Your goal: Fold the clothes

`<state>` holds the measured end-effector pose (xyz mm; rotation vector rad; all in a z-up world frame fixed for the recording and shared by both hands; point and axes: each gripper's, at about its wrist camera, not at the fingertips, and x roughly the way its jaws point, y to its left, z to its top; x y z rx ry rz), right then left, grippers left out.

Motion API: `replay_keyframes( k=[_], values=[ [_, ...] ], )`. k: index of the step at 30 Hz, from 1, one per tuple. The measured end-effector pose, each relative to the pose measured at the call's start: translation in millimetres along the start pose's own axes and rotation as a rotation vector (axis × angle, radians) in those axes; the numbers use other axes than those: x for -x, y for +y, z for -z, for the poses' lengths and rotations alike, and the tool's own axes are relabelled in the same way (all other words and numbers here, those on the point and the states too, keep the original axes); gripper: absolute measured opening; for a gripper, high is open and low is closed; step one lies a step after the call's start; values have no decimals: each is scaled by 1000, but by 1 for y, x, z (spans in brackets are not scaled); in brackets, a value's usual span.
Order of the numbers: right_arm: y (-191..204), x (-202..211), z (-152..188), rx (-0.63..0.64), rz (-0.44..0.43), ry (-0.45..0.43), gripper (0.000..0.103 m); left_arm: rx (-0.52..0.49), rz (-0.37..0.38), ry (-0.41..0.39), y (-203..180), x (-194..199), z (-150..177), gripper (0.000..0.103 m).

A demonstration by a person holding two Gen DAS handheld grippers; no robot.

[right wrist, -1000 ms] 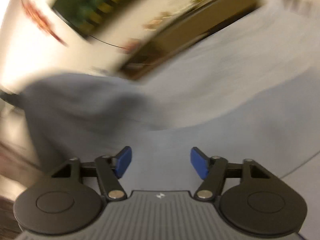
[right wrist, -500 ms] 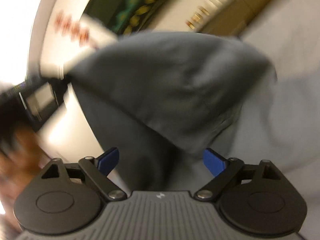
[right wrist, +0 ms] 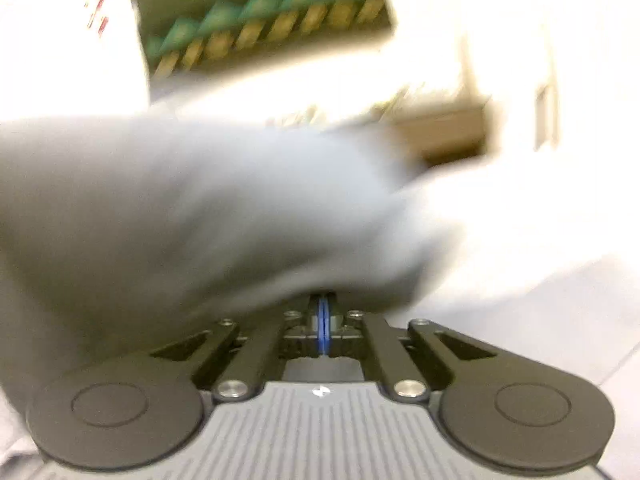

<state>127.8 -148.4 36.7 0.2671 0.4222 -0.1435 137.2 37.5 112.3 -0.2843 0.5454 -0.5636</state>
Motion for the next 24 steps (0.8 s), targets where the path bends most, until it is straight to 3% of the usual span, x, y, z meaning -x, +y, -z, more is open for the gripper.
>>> replay_keyframes(
  k=[2, 5, 6, 8, 10, 13, 14, 16, 20, 21, 24],
  values=[
    [-40, 22, -22, 0, 85, -86, 6, -104, -13, 63, -12, -14, 16, 0],
    [-86, 39, -31, -23, 86, -53, 17, -309, -197, 84, -27, -51, 49, 0],
    [-89, 38, -24, -10, 51, -12, 27, -346, -223, 91, -29, -64, 59, 0],
    [-77, 30, 4, 23, -67, 101, 63, -389, -231, 118, -31, -84, 73, 1],
    [-71, 16, 22, 19, -97, 164, 67, -451, -231, 141, -36, -96, 82, 1],
    [-68, -8, 44, 11, -109, 246, 68, -621, -206, 143, -51, -101, 96, 14],
    [-67, -16, 52, 9, -113, 274, 68, -725, -211, 131, -58, -102, 104, 21],
    [-80, -29, 51, -30, -95, 294, 68, -1006, -243, 91, -68, -105, 127, 23],
    [-101, -33, 53, -157, -94, 329, 68, -1721, -335, -16, -71, -120, 191, 23],
    [-106, -35, 57, -180, -98, 337, 68, -1867, -328, -38, -68, -123, 205, 23],
    [-111, -37, 70, -204, -108, 349, 68, -2107, -199, -67, -61, -127, 232, 23]
  ],
)
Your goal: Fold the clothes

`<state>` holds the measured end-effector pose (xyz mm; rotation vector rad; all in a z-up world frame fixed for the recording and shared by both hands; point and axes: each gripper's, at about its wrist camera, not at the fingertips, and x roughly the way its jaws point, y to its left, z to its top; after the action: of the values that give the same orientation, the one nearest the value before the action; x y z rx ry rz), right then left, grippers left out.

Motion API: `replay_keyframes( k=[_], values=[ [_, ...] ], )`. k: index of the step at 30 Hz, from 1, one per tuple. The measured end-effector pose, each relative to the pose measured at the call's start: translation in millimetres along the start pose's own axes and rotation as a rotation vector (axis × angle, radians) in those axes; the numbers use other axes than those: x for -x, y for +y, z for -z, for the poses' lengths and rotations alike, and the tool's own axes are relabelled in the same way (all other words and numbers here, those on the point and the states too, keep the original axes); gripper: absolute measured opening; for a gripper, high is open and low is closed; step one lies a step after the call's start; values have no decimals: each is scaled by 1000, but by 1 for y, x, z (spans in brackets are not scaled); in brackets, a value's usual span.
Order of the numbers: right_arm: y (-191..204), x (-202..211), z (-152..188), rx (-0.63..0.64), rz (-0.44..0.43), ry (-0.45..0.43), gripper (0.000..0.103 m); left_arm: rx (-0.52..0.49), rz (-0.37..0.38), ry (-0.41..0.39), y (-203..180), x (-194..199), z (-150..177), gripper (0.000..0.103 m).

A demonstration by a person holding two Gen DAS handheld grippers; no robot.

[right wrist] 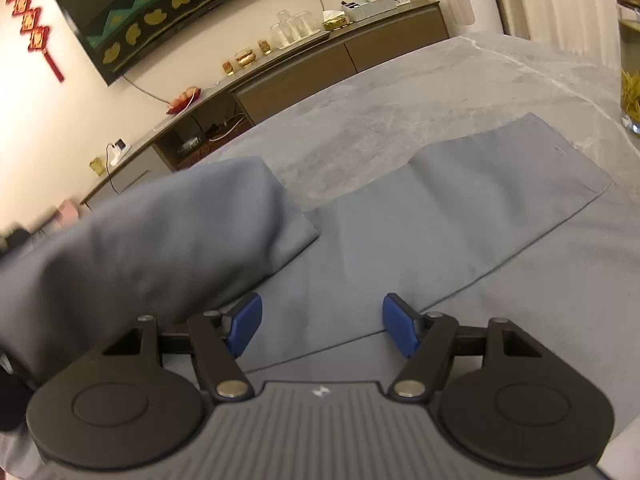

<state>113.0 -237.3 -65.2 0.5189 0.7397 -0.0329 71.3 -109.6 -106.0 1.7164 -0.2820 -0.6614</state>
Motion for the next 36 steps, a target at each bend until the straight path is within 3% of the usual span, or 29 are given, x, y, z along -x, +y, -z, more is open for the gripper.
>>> replay_keyframes(
  k=[1, 2, 4, 5, 9, 10, 13, 15, 17, 21, 26, 31, 33, 34, 35, 36],
  values=[
    [-1, 1, 4, 9, -3, 3, 68, -25, 15, -23, -3, -1, -2, 0],
    [-1, 4, 5, 12, -8, -1, 68, 113, 22, -17, 15, -4, 2, 0],
    [-2, 11, 5, 10, -20, -15, 68, 582, 22, 14, 74, -11, 21, 0],
    [-3, 14, 5, 9, -26, -22, 68, 852, 31, 48, 91, -11, 50, 0],
    [-3, 29, 4, -13, -67, -57, 68, 2031, 95, 252, 117, 2, 218, 0],
    [-2, 27, 5, -16, -84, -39, 69, 2140, 136, 308, 110, 3, 230, 0],
    [5, 9, 15, -69, -230, 103, 70, 2039, 310, 470, 58, 5, 202, 0],
    [10, 2, 24, -116, -367, 171, 69, 1985, 371, 486, 33, 12, 177, 0],
    [14, 3, 30, -152, -460, 191, 72, 1857, 333, 486, 22, 20, 146, 0],
    [8, 12, 27, -192, -509, 116, 86, 1588, 245, 457, 12, 28, 96, 0],
    [8, -9, 13, -283, -601, 127, 92, 1439, 221, 407, 9, 20, 67, 0],
    [40, -52, -11, -236, -595, 159, 90, 1339, 208, 375, 3, 6, 48, 0],
    [51, -66, -18, -212, -611, 193, 64, 1343, 206, 368, 1, 3, 51, 0],
    [57, -71, -23, -188, -611, 216, 17, 1358, 204, 370, 0, 5, 55, 0],
    [63, -67, -27, -158, -573, 205, 6, 1380, 195, 370, 1, 7, 59, 6],
    [65, -50, -32, -131, -523, 154, 5, 1402, 179, 365, 4, 13, 62, 12]
  ],
)
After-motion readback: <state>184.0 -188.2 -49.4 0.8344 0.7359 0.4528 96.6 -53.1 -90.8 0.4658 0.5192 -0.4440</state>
